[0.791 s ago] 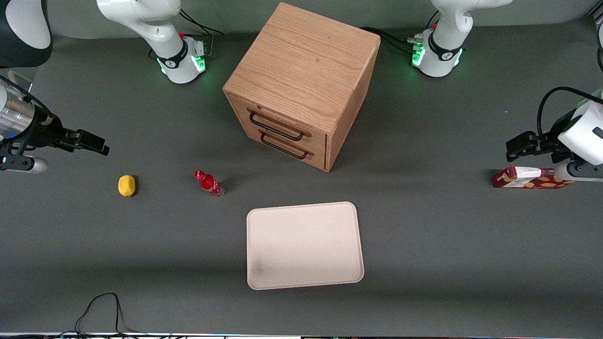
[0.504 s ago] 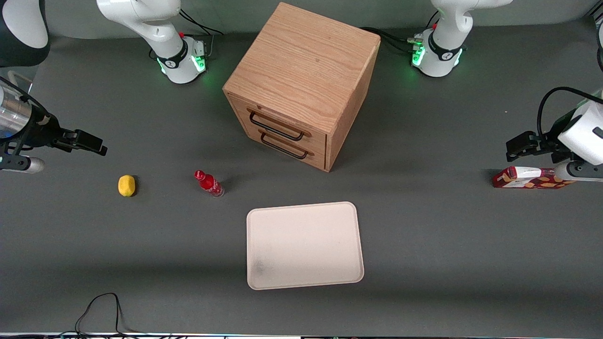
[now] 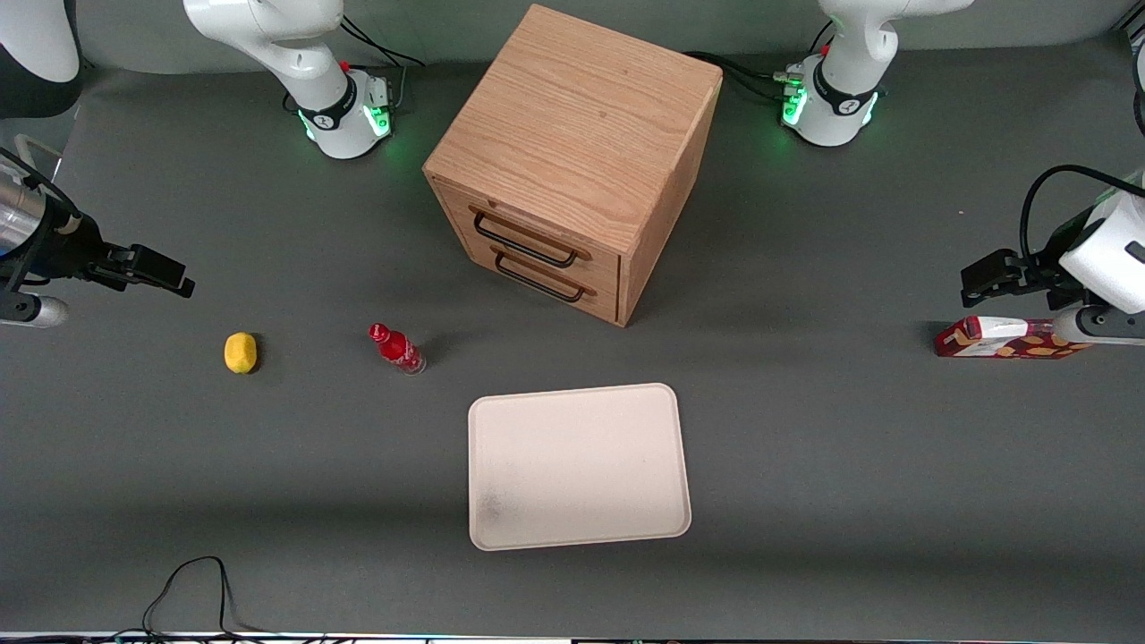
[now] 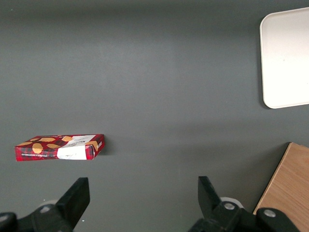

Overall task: Place coke bottle on tray
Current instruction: 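Move the right gripper, open, toward the red Coca-Cola bottle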

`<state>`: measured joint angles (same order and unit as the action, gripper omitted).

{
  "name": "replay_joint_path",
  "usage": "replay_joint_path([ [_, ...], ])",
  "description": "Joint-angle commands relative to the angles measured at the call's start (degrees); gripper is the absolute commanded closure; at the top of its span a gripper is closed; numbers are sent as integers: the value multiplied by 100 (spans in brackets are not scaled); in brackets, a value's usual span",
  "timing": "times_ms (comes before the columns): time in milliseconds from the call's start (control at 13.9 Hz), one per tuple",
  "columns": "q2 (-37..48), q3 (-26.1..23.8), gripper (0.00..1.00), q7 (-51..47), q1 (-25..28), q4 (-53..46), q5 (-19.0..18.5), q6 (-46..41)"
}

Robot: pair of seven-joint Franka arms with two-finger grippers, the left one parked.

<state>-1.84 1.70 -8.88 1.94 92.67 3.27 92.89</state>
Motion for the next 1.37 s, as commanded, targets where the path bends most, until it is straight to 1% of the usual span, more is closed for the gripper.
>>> replay_joint_path([
  [0, -124, -414, 0, -568, 78, -250, -20, -227],
  [144, -124, -959, 0, -1375, 192, -258, -28, -227],
  [216, -124, -1092, 0, -1744, 280, -258, -28, -227],
  [360, -115, -1119, 0, -2081, 639, -224, -28, -236],
  [576, -124, -1128, 0, -2477, 799, -171, -20, -236],
  [719, -159, -1119, 0, -2530, 966, -136, -20, -236],
  [935, -203, -1111, 0, -2452, 958, -22, -11, -218],
  [1007, -194, -1076, 0, -2425, 966, 162, -11, -123],
  [1295, -212, -1040, 0, -2074, 949, 944, -28, 729],
])
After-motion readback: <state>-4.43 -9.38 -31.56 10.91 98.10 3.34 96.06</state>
